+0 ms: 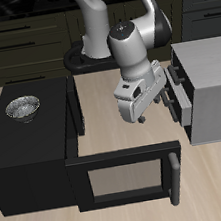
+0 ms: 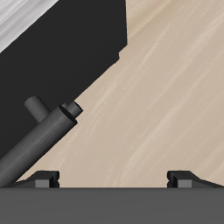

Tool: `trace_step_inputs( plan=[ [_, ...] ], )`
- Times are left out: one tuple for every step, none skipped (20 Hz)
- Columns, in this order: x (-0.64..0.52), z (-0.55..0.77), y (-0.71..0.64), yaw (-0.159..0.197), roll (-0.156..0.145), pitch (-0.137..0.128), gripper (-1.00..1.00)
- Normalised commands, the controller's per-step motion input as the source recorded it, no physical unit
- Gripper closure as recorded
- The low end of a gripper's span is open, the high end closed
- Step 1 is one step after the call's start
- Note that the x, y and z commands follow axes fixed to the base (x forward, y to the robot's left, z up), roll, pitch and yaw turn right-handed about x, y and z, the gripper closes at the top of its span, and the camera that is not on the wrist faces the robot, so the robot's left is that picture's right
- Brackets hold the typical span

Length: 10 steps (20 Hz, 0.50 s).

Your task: Close the top and middle drawer of the white cabinet and close the microwave

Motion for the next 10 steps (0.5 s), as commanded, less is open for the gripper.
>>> trace_step_inputs(
  plan=[
    [0.03, -0.03, 0.25, -0.035, 0.029, 0.018, -1.00],
    [0.04, -0.02, 0.15, -0.036, 0.008, 0.016, -1.00],
    [0.05, -0.01, 0.24, -0.014, 0.026, -0.033, -1.00],
    [0.06, -0.12, 0.18, -0.065, -0.004, 0.035, -1.00],
    [-0.02, -0.15, 0.21, 0.030, 0.028, 0.013, -1.00],
    [-0.02, -0.13, 0.24, 0.017, 0.053, 0.026, -1.00],
    [-0.04, -0.03, 0.19, -0.041, 0.019, -0.003, -1.00],
    [-0.06, -0.04, 0.21, 0.001, 0.040, -0.023, -1.00],
    [0.02, -0.03, 0.17, -0.041, 0.021, 0.026, -1.00],
    [0.00, -0.01, 0.12, -0.014, 0.014, -0.011, -1.00]
  ],
)
